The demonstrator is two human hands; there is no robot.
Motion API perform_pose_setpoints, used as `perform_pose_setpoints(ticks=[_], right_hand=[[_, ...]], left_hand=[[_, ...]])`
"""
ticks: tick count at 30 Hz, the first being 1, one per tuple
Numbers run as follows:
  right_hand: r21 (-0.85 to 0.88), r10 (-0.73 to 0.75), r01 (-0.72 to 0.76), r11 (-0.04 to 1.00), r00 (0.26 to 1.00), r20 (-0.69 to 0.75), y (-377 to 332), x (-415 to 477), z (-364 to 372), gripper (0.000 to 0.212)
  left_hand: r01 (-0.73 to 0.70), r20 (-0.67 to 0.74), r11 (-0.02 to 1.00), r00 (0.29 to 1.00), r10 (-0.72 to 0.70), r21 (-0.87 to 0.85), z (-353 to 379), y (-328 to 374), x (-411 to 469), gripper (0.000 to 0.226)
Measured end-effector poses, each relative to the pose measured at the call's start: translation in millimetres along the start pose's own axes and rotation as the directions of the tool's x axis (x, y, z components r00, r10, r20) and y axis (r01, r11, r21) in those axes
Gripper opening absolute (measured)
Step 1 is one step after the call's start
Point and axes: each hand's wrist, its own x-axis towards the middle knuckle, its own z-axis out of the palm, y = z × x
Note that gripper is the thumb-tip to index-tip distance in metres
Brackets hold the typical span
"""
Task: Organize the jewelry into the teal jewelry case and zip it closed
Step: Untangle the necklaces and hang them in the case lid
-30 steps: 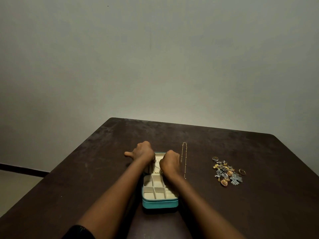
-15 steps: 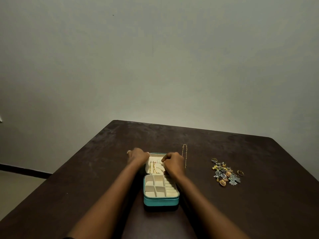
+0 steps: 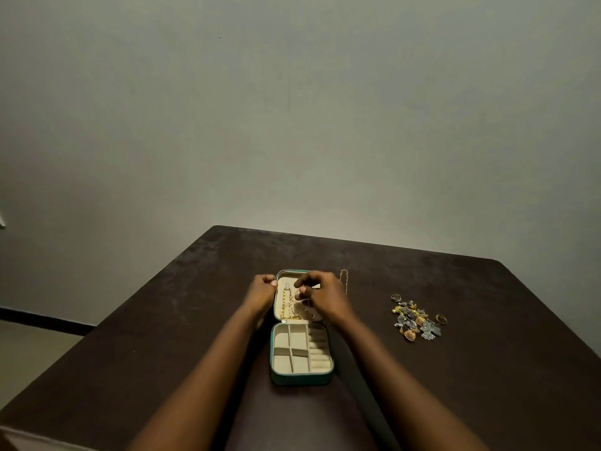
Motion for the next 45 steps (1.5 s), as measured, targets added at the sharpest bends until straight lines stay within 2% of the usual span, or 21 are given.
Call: perform_pose_setpoints(ticks=[3, 6, 7, 9, 11, 13, 15, 19, 25, 36, 40, 45], right_hand=[[0.134, -0.031, 0.029, 0.991, 0.999, 0.014, -8, -8, -6, 0.016], [0.375, 0.010, -0.027, 0.927, 0.999, 0.047, -9, -16, -10, 0.014], [0.407, 0.019, -0.039, 0.913, 0.998, 0.053, -8, -18, -11, 0.014], [0.351, 0.025, -0.034, 0.936, 0.999, 0.031, -1, -20, -10, 0.012], [0.146, 0.035, -0.025, 0.989, 0.997, -0.065, 5, -21, -7, 0.012], [-0.080, 0.024, -0.037, 0.996, 0.987, -0.157, 11, -22, -5, 0.017], [-0.157, 0.014, -0.044, 0.987, 0.982, -0.189, 15, -23, -4, 0.018], [-0.090, 0.033, -0.055, 0.994, 0.974, -0.223, 14, -24, -3, 0.016], [-0.042, -0.065, 0.057, 0.997, 0.972, -0.227, 2, -21, -1, 0.014], [-0.307, -0.083, 0.029, 0.951, 0.983, -0.164, 17, -24, -5, 0.024], [-0.233, -0.075, -0.002, 0.972, 0.945, -0.318, 21, -23, -14, 0.020], [0.009, 0.146, -0.166, 0.986, 0.839, -0.524, 36, -11, -39, 0.016]], left_hand=[[-0.043, -0.074, 0.980, 0.997, 0.029, -0.193, 5, -7, -12, 0.016], [-0.146, -0.117, 0.957, 0.986, 0.119, -0.250, 12, -15, -20, 0.022], [-0.167, -0.133, 0.951, 0.982, 0.136, -0.261, 14, -18, -22, 0.024], [-0.194, -0.153, 0.938, 0.976, 0.154, -0.288, 18, -28, -24, 0.028], [-0.224, -0.170, 0.923, 0.969, 0.177, -0.313, 20, -36, -25, 0.030], [-0.247, -0.176, 0.904, 0.965, 0.196, -0.349, 22, -40, -27, 0.031], [-0.253, -0.164, 0.891, 0.965, 0.205, -0.377, 23, -40, -28, 0.032], [-0.284, -0.158, 0.891, 0.957, 0.242, -0.355, 24, -41, -30, 0.029], [-0.313, -0.161, 0.884, 0.949, 0.272, -0.348, 23, -44, -28, 0.029], [-0.300, -0.149, 0.884, 0.953, 0.263, -0.359, 23, -46, -24, 0.032], [-0.292, -0.155, 0.885, 0.955, 0.252, -0.362, 23, -47, -23, 0.031], [-0.240, -0.131, 0.928, 0.969, 0.210, -0.284, 23, -47, -20, 0.030]])
